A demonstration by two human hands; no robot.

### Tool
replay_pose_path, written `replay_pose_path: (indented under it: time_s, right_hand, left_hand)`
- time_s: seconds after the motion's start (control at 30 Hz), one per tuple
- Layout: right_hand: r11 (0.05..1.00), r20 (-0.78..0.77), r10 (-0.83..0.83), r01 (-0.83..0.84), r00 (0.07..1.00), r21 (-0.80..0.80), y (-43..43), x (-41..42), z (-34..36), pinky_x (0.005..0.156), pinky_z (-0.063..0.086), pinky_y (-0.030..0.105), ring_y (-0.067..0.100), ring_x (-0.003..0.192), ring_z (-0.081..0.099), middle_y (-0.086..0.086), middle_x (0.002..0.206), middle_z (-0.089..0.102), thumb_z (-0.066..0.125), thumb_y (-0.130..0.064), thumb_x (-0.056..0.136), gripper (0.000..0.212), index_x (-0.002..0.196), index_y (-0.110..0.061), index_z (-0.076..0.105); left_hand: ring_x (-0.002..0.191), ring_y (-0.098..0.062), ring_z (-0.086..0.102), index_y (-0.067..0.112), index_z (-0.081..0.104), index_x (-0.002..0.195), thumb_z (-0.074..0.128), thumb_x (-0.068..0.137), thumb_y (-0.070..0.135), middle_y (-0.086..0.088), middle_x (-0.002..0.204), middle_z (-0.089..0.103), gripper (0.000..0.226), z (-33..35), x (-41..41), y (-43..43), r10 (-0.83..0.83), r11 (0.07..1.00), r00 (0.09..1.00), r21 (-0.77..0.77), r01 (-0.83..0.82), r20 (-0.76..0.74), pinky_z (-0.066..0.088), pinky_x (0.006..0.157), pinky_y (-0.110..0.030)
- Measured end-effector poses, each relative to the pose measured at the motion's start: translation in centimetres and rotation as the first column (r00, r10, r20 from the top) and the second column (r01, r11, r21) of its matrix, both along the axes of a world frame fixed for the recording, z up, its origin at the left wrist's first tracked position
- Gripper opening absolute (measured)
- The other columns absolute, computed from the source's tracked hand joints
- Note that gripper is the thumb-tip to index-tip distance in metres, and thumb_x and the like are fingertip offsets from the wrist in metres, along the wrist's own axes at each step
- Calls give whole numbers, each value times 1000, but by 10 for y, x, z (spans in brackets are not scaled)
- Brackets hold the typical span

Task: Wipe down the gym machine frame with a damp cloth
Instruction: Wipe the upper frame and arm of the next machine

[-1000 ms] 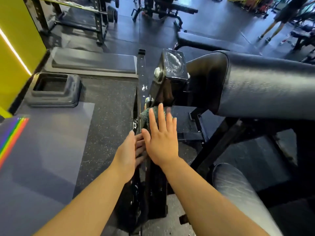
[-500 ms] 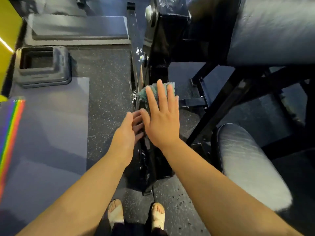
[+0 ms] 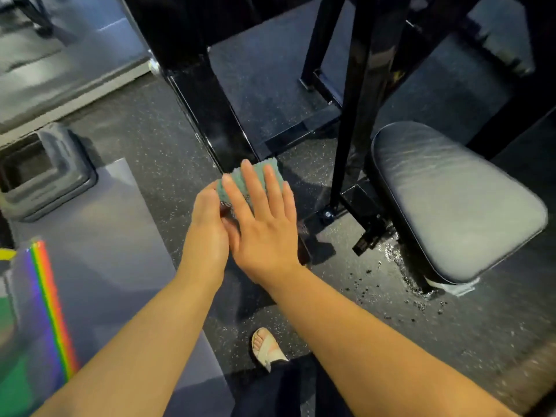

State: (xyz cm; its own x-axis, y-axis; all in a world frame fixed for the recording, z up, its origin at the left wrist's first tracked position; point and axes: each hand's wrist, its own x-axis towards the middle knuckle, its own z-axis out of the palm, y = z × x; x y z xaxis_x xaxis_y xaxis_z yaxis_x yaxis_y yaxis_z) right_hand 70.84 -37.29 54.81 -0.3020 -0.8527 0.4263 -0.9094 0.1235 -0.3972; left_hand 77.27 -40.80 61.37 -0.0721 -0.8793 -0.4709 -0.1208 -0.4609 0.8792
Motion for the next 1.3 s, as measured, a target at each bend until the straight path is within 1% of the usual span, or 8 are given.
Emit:
replay_pose_path:
  time_s: [0.2,0.37,0.5,0.7,0.9,1.03,1.2,1.3]
  right_hand:
    - [990,-85,-56,67,995,121,117,30,-69,114,21,50,31,148,0,6,154,14,42,-35,96,49,142,-18,36]
    - [969,128,-245,243,961,37,65,30,-42,117,9,48,32,144,16,10,152,27,38,-36,99,46,141,-17,34]
    - [982,202,-183,187,962,-3,27,3,-15,108,28,44,33,137,36,10,150,39,34,-44,99,51,142,-18,44]
    - [989,247,-111,83,963,120,83,16,-31,110,23,44,26,145,20,0,156,25,31,-54,99,54,145,-26,33]
    - [987,590,21,-110,807,115,-39,-33,41,101,39,39,29,134,39,11,158,22,31,-36,104,53,153,-22,17]
    - [937,782,30,-290,622,195,-88,-52,65,104,33,39,23,137,34,4,156,27,32,-34,104,56,154,-25,8]
    - [931,839,12,-312,544,189,18,-52,10,114,23,19,1,139,28,-17,151,29,36,-31,103,46,139,-46,13]
    - [862,856,-81,-396,510,317,35,-68,7,105,11,2,-3,140,22,-22,152,23,31,-31,104,45,142,-45,12]
  left_hand:
    - [122,-12,47,34,37,132,27,103,33,3,142,37,31,-21,16,12,-187,970,966,-123,211,179,42,101,-37]
    - [120,-3,45,34,29,142,27,102,34,11,146,30,40,-26,15,16,-226,949,935,-154,274,273,37,106,-33]
    - [127,5,30,29,32,142,29,102,29,18,137,28,39,-18,15,7,-220,873,875,-314,374,430,23,109,-21]
    - [135,-7,27,27,35,141,38,99,23,17,143,24,43,-9,20,-11,-177,743,790,-447,498,587,26,114,-37]
    - [121,-4,42,24,55,120,42,90,11,8,127,48,35,10,10,-44,-99,493,754,-627,604,649,28,104,-11]
    - [113,-6,51,25,58,106,41,88,11,6,116,56,29,20,14,-63,11,570,819,-676,466,573,40,102,-28]
    - [119,-9,45,25,59,106,41,88,13,8,120,52,28,25,3,-59,12,587,720,-587,557,694,33,103,-28]
    - [119,4,35,26,55,111,41,87,15,7,124,45,29,22,-8,-51,57,597,703,-589,545,708,23,103,-9]
